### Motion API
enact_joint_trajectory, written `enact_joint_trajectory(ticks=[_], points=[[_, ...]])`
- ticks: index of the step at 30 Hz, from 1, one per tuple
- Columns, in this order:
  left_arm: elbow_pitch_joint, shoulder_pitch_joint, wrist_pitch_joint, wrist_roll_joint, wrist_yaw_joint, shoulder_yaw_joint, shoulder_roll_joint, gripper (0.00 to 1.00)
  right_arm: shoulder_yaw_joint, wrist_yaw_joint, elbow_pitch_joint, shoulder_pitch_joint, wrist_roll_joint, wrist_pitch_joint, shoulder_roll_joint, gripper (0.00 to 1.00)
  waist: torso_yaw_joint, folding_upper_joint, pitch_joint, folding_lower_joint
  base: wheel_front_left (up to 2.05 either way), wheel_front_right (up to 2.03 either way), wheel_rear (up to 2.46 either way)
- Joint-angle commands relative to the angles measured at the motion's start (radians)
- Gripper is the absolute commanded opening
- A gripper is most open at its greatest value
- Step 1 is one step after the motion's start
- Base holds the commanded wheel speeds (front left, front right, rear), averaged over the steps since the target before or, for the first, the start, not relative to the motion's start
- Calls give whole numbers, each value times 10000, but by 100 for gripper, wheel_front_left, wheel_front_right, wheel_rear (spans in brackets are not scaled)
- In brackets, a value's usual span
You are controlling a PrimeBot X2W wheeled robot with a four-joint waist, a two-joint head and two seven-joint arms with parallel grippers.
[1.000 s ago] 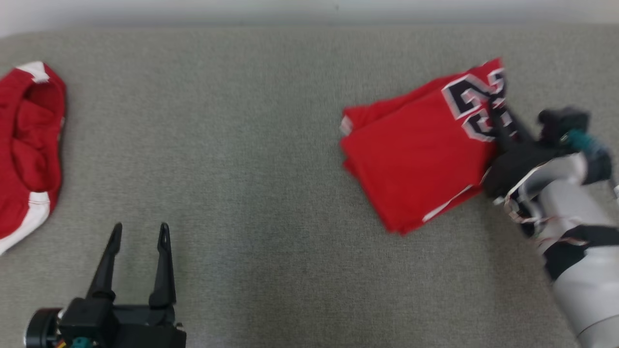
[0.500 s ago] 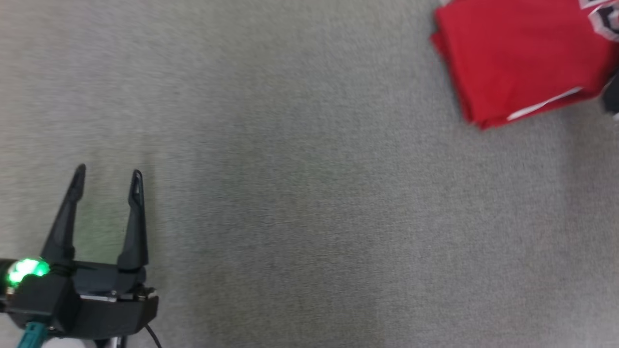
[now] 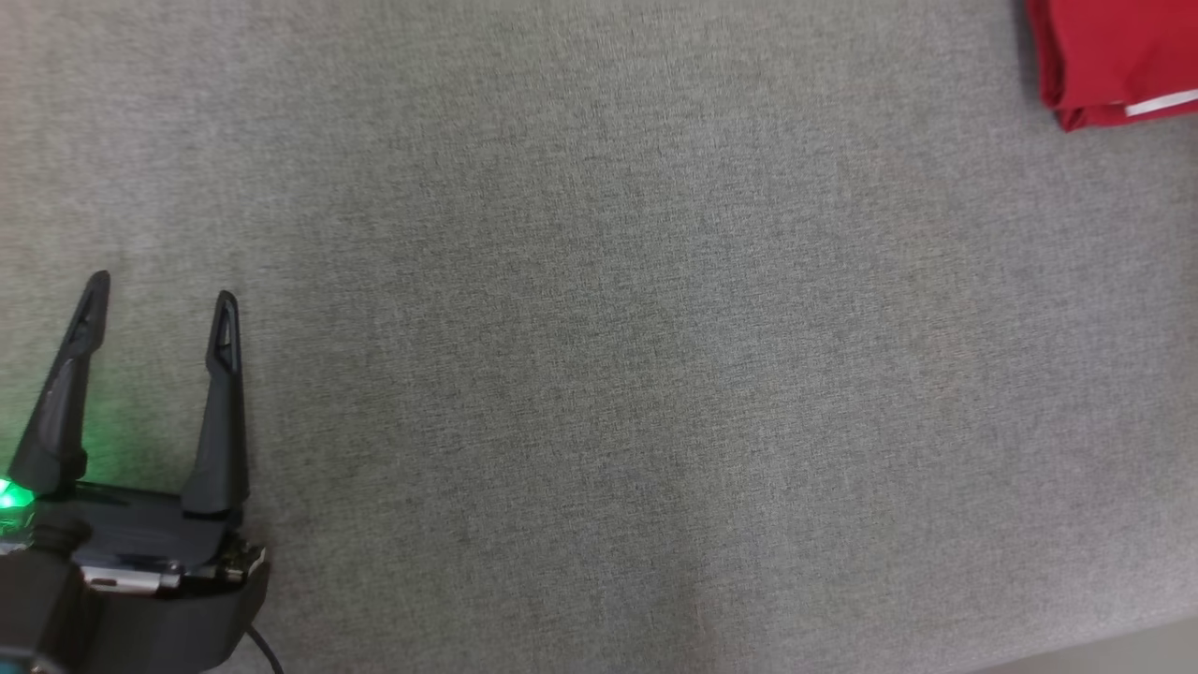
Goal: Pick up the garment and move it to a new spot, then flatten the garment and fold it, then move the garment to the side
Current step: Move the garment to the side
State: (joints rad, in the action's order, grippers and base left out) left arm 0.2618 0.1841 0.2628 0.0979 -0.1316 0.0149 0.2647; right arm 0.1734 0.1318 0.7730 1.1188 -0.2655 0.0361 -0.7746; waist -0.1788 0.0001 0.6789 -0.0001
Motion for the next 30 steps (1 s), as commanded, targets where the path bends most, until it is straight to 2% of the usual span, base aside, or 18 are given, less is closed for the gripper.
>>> enact_joint_trajectory(ticks=[1, 5, 12, 13, 14, 21, 30], points=[[11, -44, 27, -45, 19, -1, 32, 100, -35, -26, 19, 151, 59, -51, -31, 0, -157, -1, 250, 1, 0, 0, 0], [206, -141, 20, -66, 31, 97, 134, 100, -193, -26, 69, 407, 175, -89, -208, 0, -227, -1, 484, 1, 0, 0, 0], [311, -223, -5, -102, 74, 172, 215, 100, -334, -26, 143, 701, 450, -89, -49, 0, -344, -1, 686, 1, 0, 0, 0], [286, -212, -5, -107, 67, 144, 207, 100, -365, -26, 177, 728, 535, -64, -27, 47, -345, -1, 673, 1, 0, 0, 0], [252, -190, -5, -92, 69, 113, 184, 100, -413, -26, 241, 730, 621, -58, -14, 99, -332, -1, 635, 1, 0, 0, 0], [49, -143, -2, 86, 141, 37, -91, 100, -1011, -26, 265, 632, 943, 283, 127, 100, -152, -1, 33, 1, 0, 0, 0], [-812, -560, 24, 406, 181, 196, -842, 100, -968, -26, -734, -349, 1011, 761, 781, 100, 417, -1, -1729, 1, 0, 0, 0]])
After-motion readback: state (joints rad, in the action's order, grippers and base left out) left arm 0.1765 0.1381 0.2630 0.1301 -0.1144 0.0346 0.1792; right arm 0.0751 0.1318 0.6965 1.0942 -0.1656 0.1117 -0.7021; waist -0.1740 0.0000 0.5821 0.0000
